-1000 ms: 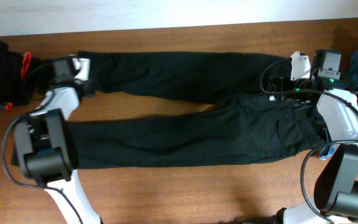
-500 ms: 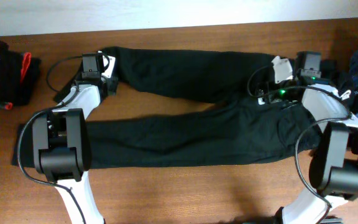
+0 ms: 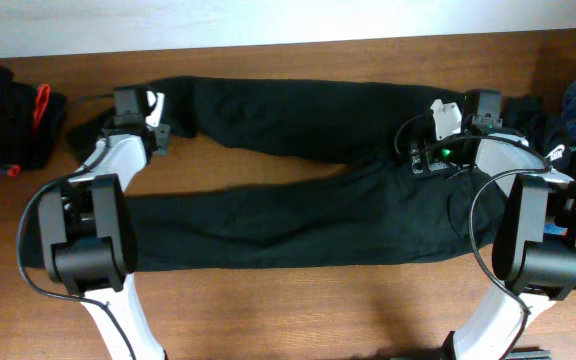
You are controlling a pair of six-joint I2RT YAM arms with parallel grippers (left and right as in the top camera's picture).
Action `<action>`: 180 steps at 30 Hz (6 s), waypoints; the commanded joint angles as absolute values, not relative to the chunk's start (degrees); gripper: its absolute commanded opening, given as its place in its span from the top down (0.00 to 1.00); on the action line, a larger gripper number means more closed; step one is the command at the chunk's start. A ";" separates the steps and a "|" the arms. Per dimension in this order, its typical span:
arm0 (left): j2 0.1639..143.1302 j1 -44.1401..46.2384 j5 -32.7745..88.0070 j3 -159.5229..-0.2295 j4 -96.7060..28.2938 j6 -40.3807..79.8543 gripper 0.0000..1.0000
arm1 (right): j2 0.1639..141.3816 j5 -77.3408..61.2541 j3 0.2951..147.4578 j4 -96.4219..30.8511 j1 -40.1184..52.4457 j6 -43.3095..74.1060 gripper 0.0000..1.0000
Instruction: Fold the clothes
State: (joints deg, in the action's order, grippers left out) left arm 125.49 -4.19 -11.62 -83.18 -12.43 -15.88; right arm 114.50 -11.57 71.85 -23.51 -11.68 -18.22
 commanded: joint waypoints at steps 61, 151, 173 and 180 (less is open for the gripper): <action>110.87 -9.54 -2.72 -90.37 -34.83 -4.73 0.01 | 115.57 -11.73 113.51 -77.56 -31.77 0.54 0.96; 110.87 -9.54 -2.74 -90.37 -34.81 -4.73 0.01 | 122.63 -8.38 113.43 -61.04 -34.30 -7.03 0.41; 110.87 -9.54 -2.72 -90.37 -34.81 -4.73 0.01 | 128.31 -2.72 105.80 -52.95 -36.32 -6.37 0.17; 110.87 -9.54 -2.72 -90.37 -34.81 -4.73 0.01 | 129.19 -2.96 105.80 -52.66 -35.86 -3.36 0.48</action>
State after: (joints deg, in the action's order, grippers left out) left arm 112.46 -9.45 -3.36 -89.56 -34.74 -5.28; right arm 128.97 -3.36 106.08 -52.93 -36.34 -4.80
